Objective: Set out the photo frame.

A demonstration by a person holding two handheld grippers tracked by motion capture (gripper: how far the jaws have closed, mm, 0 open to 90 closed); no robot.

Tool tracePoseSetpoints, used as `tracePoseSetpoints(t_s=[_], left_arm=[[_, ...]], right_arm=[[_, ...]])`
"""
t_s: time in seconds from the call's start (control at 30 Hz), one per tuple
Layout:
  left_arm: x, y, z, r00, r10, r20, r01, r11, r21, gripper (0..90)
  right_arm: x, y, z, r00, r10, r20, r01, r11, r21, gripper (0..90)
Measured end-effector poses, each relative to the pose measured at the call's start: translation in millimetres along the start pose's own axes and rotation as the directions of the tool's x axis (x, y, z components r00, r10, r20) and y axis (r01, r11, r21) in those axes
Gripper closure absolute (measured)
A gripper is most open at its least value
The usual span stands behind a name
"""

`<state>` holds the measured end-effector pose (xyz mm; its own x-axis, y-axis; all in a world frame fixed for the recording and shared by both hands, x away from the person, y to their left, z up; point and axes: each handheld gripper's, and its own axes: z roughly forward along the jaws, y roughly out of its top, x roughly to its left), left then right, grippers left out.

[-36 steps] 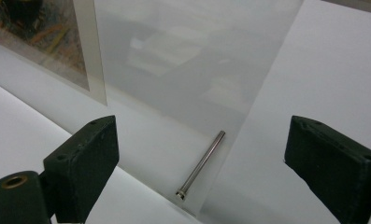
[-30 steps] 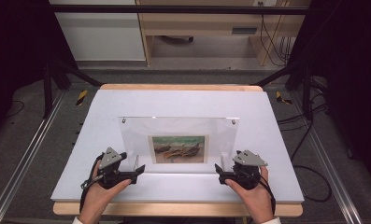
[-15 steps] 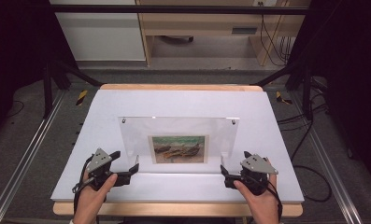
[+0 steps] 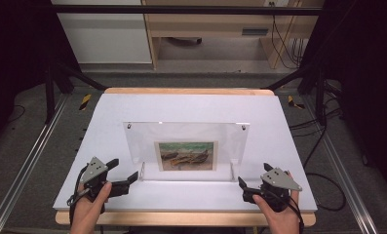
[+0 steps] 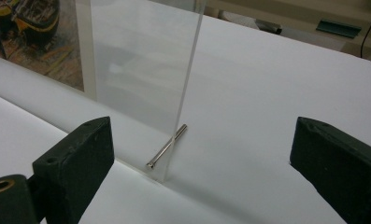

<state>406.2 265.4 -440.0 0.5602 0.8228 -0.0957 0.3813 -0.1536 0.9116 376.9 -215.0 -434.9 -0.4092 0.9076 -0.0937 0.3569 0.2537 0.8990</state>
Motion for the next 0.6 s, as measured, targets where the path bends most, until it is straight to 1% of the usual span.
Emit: tracePoseSetpoints(t_s=[0.1, 0.23, 0.33, 0.47, 0.6], left_arm=[[0.7, -0.7, -2.9, 1.0, 0.008, -0.005, -0.008, 1.0, -0.002, 9.5], [1.7, -1.7, -6.9, 0.9991, 0.039, -0.02, -0.039, 0.9993, 0.0, 10.0], [3.4, -2.3, -9.7, 0.9986, 0.044, -0.029, -0.044, 0.999, -0.001, 10.2], [6.1, -3.8, -13.3, 0.9983, 0.041, -0.042, -0.041, 0.9991, -0.007, 10.2], [8.8, -4.8, -17.2, 0.9977, 0.041, -0.053, -0.042, 0.9991, -0.009, 10.2]], right_arm=[[-2.7, -2.4, -3.8, 0.9999, 0.009, 0.006, -0.009, 1.0, -0.002, 6.6], [-5.5, -5.6, -7.6, 0.9997, 0.02, 0.012, -0.02, 1.0, 0.0, 6.6], [-7.8, -7.8, -10.2, 0.9995, 0.026, 0.017, -0.026, 1.0, 0.002, 6.6], [-11.6, -11.0, -13.8, 0.9989, 0.039, 0.025, -0.039, 0.999, 0.004, 6.6], [-14.8, -13.7, -17.0, 0.9987, 0.04, 0.032, -0.041, 0.999, 0.004, 6.6]])
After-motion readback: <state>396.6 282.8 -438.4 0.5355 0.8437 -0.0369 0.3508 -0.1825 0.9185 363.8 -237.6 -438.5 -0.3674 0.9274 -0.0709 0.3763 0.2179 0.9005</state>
